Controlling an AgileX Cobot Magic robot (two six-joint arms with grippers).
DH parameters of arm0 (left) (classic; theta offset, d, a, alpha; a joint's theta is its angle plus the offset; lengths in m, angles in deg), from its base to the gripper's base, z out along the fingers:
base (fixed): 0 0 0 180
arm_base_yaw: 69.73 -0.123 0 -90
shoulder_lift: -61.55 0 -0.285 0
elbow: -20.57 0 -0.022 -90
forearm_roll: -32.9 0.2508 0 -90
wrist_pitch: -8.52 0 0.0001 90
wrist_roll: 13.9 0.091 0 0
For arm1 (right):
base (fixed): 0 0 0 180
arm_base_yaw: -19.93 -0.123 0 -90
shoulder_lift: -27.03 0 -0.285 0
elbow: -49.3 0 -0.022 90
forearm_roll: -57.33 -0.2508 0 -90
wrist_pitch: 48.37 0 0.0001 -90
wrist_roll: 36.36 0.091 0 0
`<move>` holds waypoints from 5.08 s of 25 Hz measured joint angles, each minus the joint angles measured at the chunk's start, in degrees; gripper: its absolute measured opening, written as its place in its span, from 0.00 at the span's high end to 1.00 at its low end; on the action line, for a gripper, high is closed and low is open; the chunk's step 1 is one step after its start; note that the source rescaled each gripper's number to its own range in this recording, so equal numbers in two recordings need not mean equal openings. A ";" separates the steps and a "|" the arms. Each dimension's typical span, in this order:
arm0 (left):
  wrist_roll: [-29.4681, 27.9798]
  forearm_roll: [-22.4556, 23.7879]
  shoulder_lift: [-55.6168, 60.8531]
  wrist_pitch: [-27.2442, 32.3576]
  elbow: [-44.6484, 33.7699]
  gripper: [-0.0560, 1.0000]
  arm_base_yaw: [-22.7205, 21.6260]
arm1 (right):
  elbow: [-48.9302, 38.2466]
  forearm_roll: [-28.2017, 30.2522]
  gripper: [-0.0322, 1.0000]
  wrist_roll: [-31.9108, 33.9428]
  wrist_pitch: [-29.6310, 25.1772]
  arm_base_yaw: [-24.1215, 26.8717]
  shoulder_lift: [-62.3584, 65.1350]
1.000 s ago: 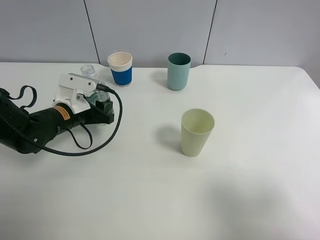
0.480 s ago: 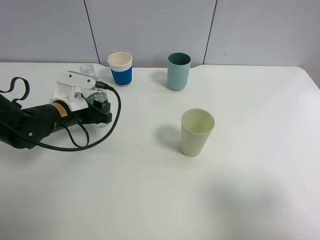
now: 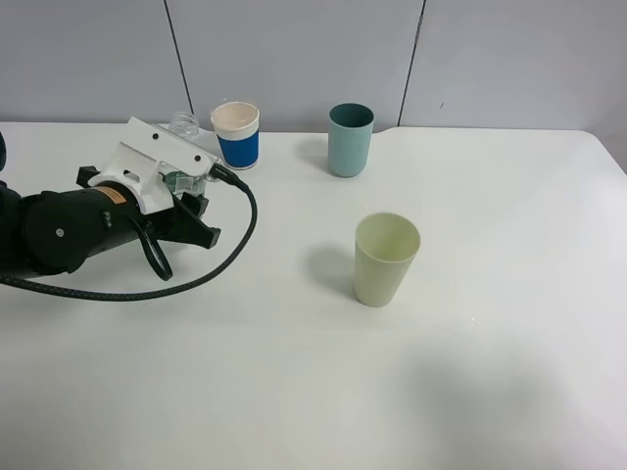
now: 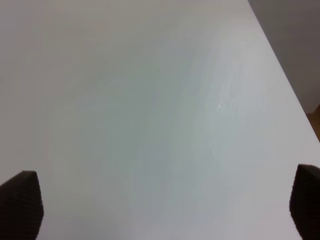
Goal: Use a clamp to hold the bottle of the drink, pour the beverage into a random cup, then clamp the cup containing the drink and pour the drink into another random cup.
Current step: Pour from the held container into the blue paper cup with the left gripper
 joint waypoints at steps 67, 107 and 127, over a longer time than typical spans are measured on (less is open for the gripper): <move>109.82 -56.35 -12.63 -21.73 31.24 0.94 28.38 | 0.00 0.00 0.00 0.00 0.00 0.00 0.00; 118.87 -44.48 -12.63 -26.56 31.24 0.94 28.38 | 0.00 0.00 0.00 0.00 0.00 0.00 0.00; 125.43 -43.84 -12.63 -26.56 31.24 0.94 28.38 | 0.00 0.00 0.00 0.00 0.00 0.00 0.00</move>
